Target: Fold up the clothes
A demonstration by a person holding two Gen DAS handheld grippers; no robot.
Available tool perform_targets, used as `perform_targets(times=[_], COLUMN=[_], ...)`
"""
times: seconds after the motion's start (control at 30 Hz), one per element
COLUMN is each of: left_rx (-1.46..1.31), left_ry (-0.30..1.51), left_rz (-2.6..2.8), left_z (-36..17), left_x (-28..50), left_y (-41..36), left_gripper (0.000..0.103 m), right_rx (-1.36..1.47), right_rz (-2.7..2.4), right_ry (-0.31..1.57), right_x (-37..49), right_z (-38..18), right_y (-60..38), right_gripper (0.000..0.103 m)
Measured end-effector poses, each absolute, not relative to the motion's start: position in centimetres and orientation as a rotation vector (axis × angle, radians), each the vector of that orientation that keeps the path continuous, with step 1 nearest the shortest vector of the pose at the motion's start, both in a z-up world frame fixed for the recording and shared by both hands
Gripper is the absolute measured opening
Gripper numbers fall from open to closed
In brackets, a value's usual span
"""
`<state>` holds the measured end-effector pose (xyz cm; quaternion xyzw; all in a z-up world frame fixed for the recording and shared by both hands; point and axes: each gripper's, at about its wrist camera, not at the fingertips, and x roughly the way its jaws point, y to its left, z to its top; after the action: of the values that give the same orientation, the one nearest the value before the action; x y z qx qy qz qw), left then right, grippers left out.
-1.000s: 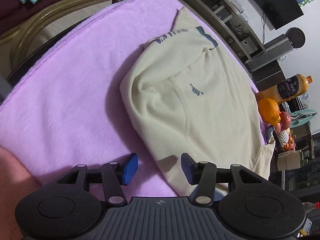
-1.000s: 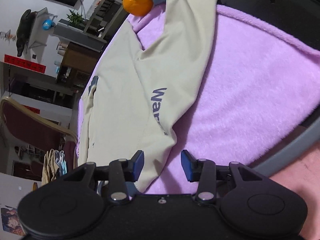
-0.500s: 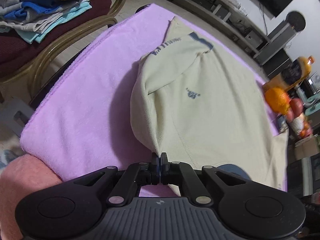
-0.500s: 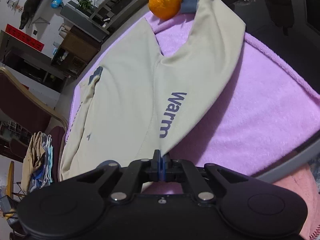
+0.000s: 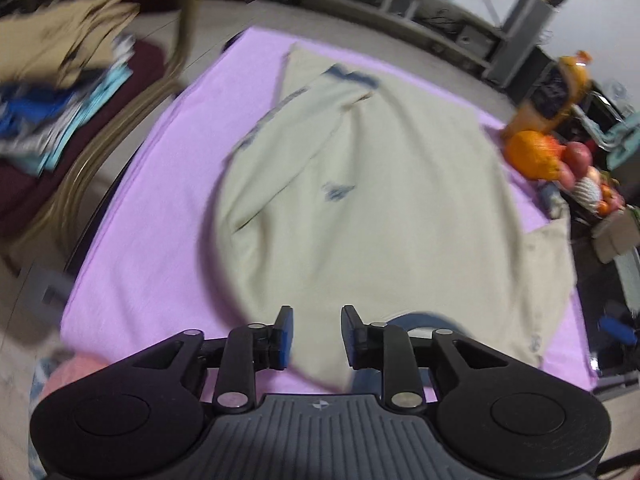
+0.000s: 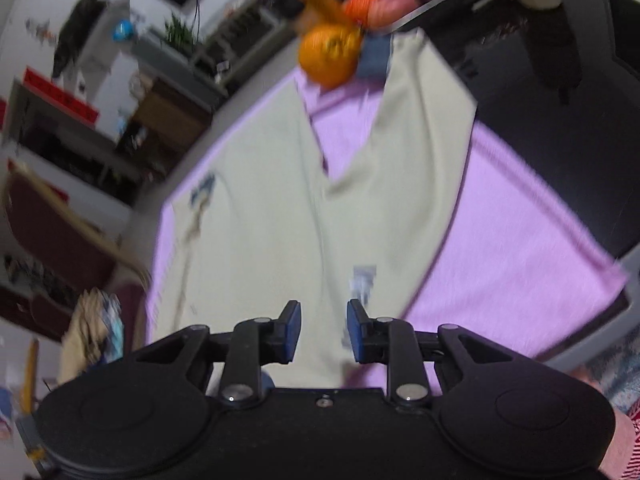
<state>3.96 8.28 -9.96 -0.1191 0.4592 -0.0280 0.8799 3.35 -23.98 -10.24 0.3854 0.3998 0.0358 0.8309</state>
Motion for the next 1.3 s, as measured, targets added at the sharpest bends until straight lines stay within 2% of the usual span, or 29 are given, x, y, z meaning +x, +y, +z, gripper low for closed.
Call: perform_targets(times=[0.1,0.2,0.3,0.33,0.4,0.43,0.53,0.63,0.73,0.8,0.83,0.87,1.1,1.3], left_rx=[-0.18,-0.112,-0.077,-0.07,-0.056,-0.047,-0.009,-0.006,-0.023,-0.031,-0.032,-0.032,-0.031,-0.072], left_ry=[0.861,0.77,0.768,0.784,0.855,0.89,0.985,1.051,1.082,1.078,1.07,1.062,1.013,1.008], left_rz=[-0.118,-0.156,-0.168,-0.171,-0.181,-0.194,-0.224,-0.244,-0.242,-0.235,-0.235,-0.234,-0.225,-0.224], left_z=[-6.3,-3.4,-3.8,-4.5,-6.9,-8.1,-11.7,-14.1,-15.1,-14.9,-14.7,-14.4,-13.1,-13.1], left_x=[5.5,7.8,10.7,11.7,13.1,13.4,13.6,13.4,13.3,13.2,13.1,12.9,10.0,7.4], left_y=[5.2,2.3,0.0,-0.7,-2.0,-2.7,-4.2,-4.3,-3.8,-3.4,-3.2,-3.1,-1.9,-0.2], left_gripper=[0.034,0.042,0.045,0.045,0.045,0.045,0.045,0.044,0.044,0.044,0.044,0.044,0.044,0.044], right_rx=[0.817,0.792,0.804,0.812,0.842,0.87,0.942,0.944,0.899,0.851,0.823,0.795,0.544,0.154], right_rz=[0.083,0.094,0.047,0.024,-0.063,-0.113,-0.252,-0.321,-0.316,-0.297,-0.287,-0.292,-0.288,-0.066], right_ry=[0.742,0.648,0.6,0.592,0.618,0.664,0.821,0.912,0.894,0.897,0.907,0.901,0.709,0.754], right_x=[4.6,6.4,9.4,10.5,12.8,13.7,16.3,17.4,18.1,18.8,19.2,19.3,17.7,18.8], right_z=[-6.6,-4.0,-4.1,-4.7,-7.2,-9.2,-15.2,-18.8,-19.8,-19.9,-20.0,-19.6,-12.4,-9.8], right_y=[-25.9,-27.3,-29.3,-30.1,-32.1,-33.1,-35.6,-36.3,-35.8,-35.4,-35.1,-34.9,-30.8,-19.6], right_gripper=[0.026,0.035,0.041,0.046,0.047,0.045,0.03,0.03,0.026,0.016,0.006,0.004,0.003,0.003])
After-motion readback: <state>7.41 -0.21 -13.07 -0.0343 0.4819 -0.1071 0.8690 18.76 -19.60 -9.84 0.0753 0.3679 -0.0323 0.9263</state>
